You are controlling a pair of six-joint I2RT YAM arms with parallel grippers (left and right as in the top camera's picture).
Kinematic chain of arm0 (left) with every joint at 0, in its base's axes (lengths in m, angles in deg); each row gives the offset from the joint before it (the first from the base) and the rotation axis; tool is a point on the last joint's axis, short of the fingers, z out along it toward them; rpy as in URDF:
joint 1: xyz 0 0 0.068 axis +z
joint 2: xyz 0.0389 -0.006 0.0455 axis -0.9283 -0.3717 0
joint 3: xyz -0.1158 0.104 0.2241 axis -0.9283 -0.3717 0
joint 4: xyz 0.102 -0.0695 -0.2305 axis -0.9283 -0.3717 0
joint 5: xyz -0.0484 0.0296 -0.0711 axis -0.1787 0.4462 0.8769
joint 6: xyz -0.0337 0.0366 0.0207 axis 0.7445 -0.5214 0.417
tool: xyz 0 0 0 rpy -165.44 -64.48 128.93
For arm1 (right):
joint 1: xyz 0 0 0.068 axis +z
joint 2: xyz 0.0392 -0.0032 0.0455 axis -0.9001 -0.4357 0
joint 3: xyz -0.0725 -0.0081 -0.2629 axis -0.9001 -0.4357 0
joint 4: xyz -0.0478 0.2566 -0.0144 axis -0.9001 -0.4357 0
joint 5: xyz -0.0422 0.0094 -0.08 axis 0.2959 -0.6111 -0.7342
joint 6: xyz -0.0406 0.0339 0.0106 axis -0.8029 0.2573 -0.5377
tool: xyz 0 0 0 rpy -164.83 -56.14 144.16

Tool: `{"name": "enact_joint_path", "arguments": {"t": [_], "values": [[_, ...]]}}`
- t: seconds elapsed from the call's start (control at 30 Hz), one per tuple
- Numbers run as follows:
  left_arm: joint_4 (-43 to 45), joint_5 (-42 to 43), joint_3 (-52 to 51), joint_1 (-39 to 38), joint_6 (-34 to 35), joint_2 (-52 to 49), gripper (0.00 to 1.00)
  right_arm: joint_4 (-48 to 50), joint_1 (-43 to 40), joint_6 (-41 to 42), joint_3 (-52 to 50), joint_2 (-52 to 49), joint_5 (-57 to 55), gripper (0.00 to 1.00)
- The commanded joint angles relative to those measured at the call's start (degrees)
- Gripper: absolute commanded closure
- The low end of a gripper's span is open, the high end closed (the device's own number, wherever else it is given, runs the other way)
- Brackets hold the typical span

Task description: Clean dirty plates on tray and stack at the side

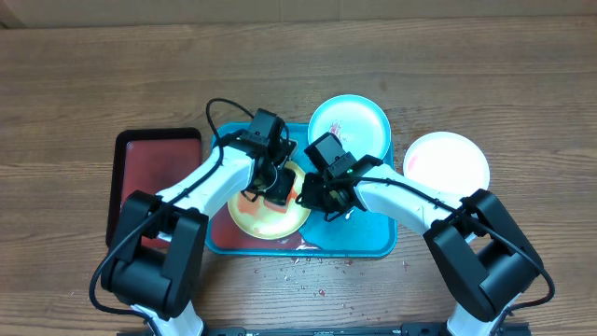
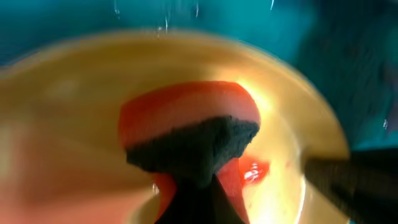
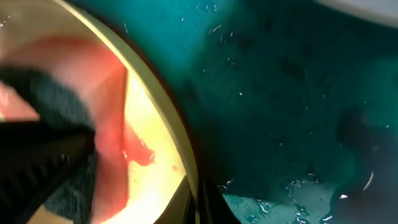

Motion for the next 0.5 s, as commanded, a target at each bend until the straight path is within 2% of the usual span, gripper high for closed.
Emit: {"name": "enact_joint_path", "arguments": {"t": [0.0,0.07,0.13,0.2,0.27,0.33,0.37,0.47], "values": [[3.02,-15.87,1.01,-1.36,7.89,-2.6,0.96,0.09,0.0,0.63,0.04,-1.64,-0.96,0.96],[0.9,-29.33,1.01,-1.31,15.45,-2.6,0.96,0.02,0.0,0.61,0.04,-1.64,-0.96,0.96],[-2.38,-39.23,1.01,-1.05,21.66,-2.6,0.96,-0.07,0.0,0.61,0.04,-1.64,-0.96,0.96],[-5.75,-43.78,1.01,-0.44,24.72,-2.6,0.96,-0.04,0.0,0.61,0.04,-1.64,-0.96,0.96],[-8.24,-42.69,1.01,0.28,24.65,-2.6,0.96,-0.02,0.0,0.61,0.04,-1.64,-0.96,0.96],[-11.82,-38.07,1.01,0.96,24.28,-2.6,0.96,-0.02,0.0,0.61,0.04,-1.64,-0.96,0.96],[-13.27,-34.69,1.01,1.16,23.26,-2.6,0.96,-0.02,0.0,0.61,0.04,-1.64,-0.96,0.96],[-16.96,-17.92,0.98,1.14,13.77,-2.6,0.96,0.07,0.0,0.61,0.04,-1.64,-0.96,0.96]]}}
